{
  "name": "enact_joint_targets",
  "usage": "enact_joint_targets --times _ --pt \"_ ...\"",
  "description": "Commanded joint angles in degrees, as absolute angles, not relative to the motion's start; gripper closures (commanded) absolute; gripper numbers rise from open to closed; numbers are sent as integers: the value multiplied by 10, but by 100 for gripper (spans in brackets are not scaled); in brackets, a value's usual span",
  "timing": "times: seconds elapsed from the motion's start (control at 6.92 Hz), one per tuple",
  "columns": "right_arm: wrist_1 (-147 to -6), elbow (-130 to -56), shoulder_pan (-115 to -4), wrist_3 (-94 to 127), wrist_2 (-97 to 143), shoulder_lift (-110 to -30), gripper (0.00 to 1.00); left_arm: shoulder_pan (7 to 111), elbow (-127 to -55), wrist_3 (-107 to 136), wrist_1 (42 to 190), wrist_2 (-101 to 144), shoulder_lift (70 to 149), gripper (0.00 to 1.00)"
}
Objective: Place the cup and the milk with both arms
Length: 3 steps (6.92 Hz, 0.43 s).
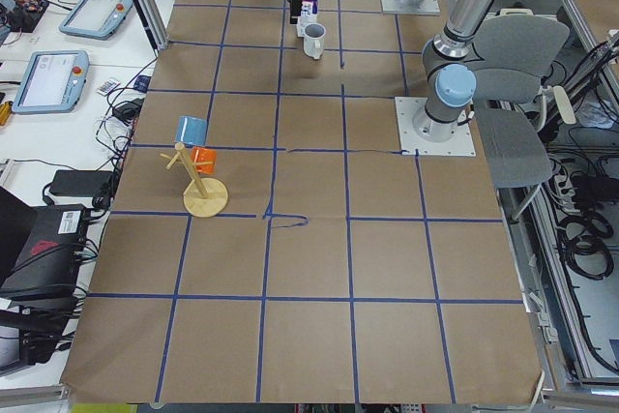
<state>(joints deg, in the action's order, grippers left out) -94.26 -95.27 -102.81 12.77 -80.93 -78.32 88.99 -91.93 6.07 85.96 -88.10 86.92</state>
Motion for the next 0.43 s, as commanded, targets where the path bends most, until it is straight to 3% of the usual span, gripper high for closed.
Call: enact_joint_targets --times 0.0,0.14,0.29 --pt "-942 -953 -1034 137 -801 -783 81 889 -919 61 860 -881 869 0" --pt "-942 -954 -1034 137 -801 -783 80 889 -919 61 860 -881 869 0" --pt "-943 -954 -1034 137 -801 -783 62 889 -919 61 860 -881 869 0"
